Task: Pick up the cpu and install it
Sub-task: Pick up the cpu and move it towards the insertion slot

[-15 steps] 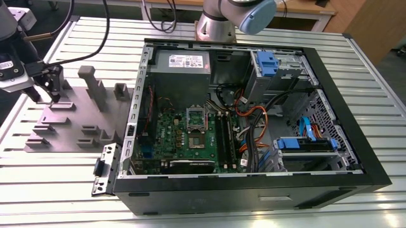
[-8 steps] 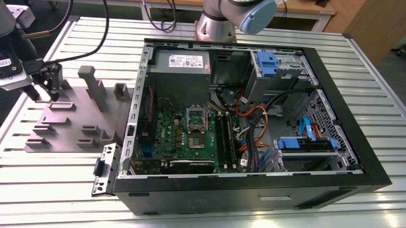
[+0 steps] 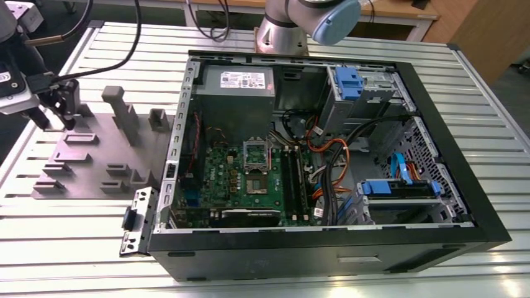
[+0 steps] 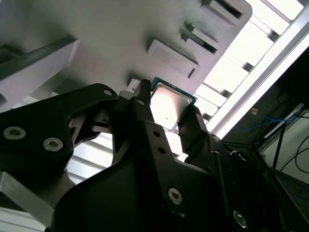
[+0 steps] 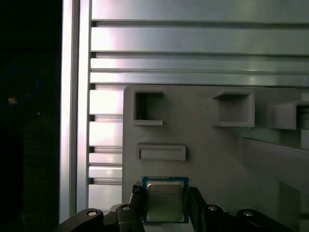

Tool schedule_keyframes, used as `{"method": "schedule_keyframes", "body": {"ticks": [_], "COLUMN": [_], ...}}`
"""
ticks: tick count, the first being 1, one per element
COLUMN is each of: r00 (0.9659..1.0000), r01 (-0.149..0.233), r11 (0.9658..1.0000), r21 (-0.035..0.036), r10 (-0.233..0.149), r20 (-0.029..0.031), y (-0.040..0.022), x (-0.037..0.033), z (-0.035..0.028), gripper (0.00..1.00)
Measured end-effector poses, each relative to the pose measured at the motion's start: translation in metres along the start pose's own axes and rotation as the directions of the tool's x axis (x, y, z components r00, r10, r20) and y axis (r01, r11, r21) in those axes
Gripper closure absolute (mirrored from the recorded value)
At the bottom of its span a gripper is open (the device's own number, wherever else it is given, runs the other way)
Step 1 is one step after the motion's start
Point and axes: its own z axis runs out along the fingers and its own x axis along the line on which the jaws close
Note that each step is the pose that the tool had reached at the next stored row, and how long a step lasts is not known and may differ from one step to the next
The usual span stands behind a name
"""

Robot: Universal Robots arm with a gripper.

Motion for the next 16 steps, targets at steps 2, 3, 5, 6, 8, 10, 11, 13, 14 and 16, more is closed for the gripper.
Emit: {"method": "schedule_keyframes", "body": {"ticks": [2, 3, 5, 6, 8, 10, 11, 13, 14, 16], "r00": [1.0000, 1.0000, 1.0000, 1.0000, 1.0000, 1.0000, 1.0000, 1.0000, 1.0000, 1.0000], "r01": [0.000, 0.000, 0.000, 0.000, 0.000, 0.000, 0.000, 0.000, 0.000, 0.000], "r11": [1.0000, 1.0000, 1.0000, 1.0000, 1.0000, 1.0000, 1.0000, 1.0000, 1.0000, 1.0000], "r21": [0.0000, 0.0000, 0.0000, 0.0000, 0.0000, 0.0000, 0.0000, 0.0000, 0.0000, 0.0000], "r10": [0.000, 0.000, 0.000, 0.000, 0.000, 0.000, 0.000, 0.000, 0.000, 0.000], "r20": [0.0000, 0.0001, 0.0001, 0.0001, 0.0000, 0.0000, 0.0000, 0.0000, 0.0001, 0.0001], "y": [0.0000, 0.0000, 0.0001, 0.0001, 0.0001, 0.0001, 0.0001, 0.0001, 0.0001, 0.0002], "x": [0.0000, 0.0000, 0.0001, 0.0001, 0.0001, 0.0001, 0.0001, 0.0001, 0.0002, 0.0002], "z": [-0.0022, -0.0032, -0.0054, -0.0066, -0.0086, -0.0104, -0.0114, -0.0130, -0.0138, -0.0156], "gripper": [0.53, 0.53, 0.53, 0.53, 0.53, 0.53, 0.53, 0.53, 0.53, 0.53]}}
